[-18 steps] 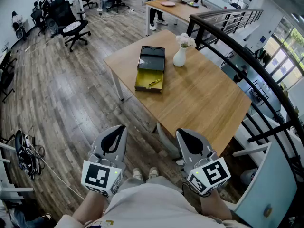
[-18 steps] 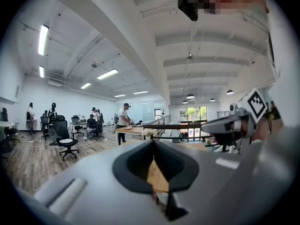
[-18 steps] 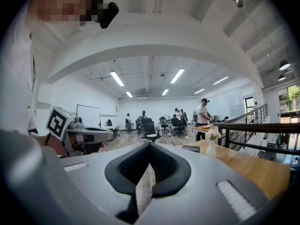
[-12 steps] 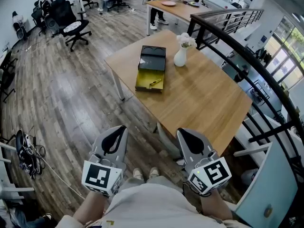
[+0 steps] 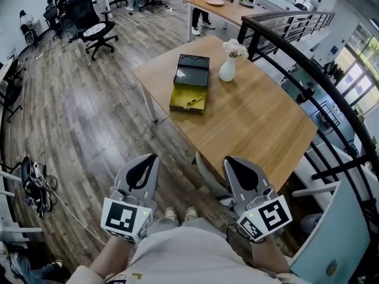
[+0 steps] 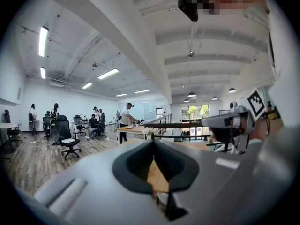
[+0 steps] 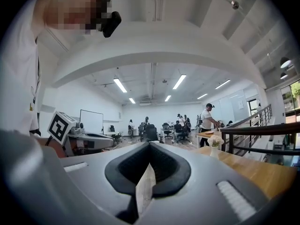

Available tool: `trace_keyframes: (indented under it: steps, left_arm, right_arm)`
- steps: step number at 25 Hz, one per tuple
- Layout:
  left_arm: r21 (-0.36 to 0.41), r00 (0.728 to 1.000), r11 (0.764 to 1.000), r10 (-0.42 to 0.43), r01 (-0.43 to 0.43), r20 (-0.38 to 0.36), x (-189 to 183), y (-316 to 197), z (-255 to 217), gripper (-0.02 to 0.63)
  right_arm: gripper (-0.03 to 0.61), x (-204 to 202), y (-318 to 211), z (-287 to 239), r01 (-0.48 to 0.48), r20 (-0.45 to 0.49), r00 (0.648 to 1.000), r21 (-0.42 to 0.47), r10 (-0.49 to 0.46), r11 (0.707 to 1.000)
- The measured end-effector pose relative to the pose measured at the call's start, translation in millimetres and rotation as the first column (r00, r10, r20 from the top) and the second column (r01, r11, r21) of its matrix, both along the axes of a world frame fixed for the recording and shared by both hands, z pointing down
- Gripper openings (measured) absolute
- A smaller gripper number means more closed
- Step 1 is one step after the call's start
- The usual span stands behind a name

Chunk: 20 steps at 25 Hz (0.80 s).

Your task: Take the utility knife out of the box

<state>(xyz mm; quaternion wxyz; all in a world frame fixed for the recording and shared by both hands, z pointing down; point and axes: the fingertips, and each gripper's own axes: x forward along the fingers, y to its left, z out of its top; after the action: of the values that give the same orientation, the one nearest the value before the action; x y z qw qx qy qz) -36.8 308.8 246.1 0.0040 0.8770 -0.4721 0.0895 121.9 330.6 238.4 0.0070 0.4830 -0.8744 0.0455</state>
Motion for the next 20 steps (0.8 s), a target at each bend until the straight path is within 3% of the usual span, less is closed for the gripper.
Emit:
trace_keyframes:
  steps: [20]
  left_arm:
    - [-0.01, 0.999, 1.0, -0.017, 0.017, 0.036, 42, 0, 15, 0.002]
  right_arm:
    - [0.0, 41, -11, 21, 0.023, -0.002, 1.0, -0.033, -0.023, 0.999]
